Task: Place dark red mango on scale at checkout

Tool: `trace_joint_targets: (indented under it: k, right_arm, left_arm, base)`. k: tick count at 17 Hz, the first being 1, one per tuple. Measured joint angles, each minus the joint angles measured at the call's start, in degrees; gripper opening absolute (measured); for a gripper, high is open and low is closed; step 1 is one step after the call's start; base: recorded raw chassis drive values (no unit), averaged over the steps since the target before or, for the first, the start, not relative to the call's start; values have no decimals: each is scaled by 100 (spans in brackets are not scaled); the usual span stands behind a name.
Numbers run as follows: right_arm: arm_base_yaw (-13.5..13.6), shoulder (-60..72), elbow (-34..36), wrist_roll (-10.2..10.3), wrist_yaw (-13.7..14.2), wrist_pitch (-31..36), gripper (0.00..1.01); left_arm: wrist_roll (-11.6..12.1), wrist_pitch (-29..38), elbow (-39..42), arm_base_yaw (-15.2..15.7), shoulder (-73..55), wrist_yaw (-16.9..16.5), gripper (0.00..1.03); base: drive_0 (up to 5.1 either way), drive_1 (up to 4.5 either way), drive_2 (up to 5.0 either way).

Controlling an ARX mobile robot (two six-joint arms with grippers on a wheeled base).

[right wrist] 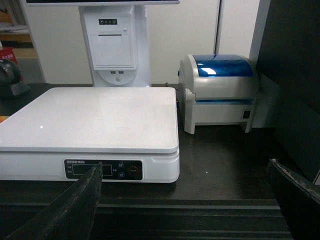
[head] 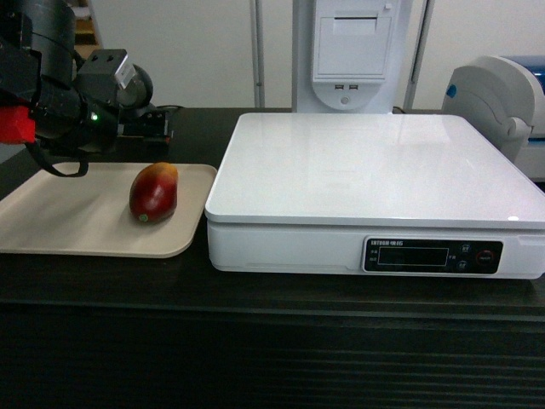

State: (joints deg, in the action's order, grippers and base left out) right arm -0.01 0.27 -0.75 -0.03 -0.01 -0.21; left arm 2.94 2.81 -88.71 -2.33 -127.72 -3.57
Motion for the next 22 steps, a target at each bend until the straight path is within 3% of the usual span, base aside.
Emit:
trace_joint_targets:
  k: [7,15,19,22]
  right_arm:
    - [0,0,0,0,2,-2,98]
    - [0,0,0,0,2,0,98]
    - [0,0,0,0,2,0,98]
    - [0,0,0,0,2,0,98]
  left_arm:
    - [-437,-909,-463,-92,-417,37,98]
    - [-356,-822,-431,-111,-629,55,97]
    - [-138,-584,-122,-142,-590,22,62]
    - [-79,-420,151,-155,-278,44,60]
  base:
    - [0,0,0]
    - [0,0,0]
    - [0,0,0]
    - [0,0,0]
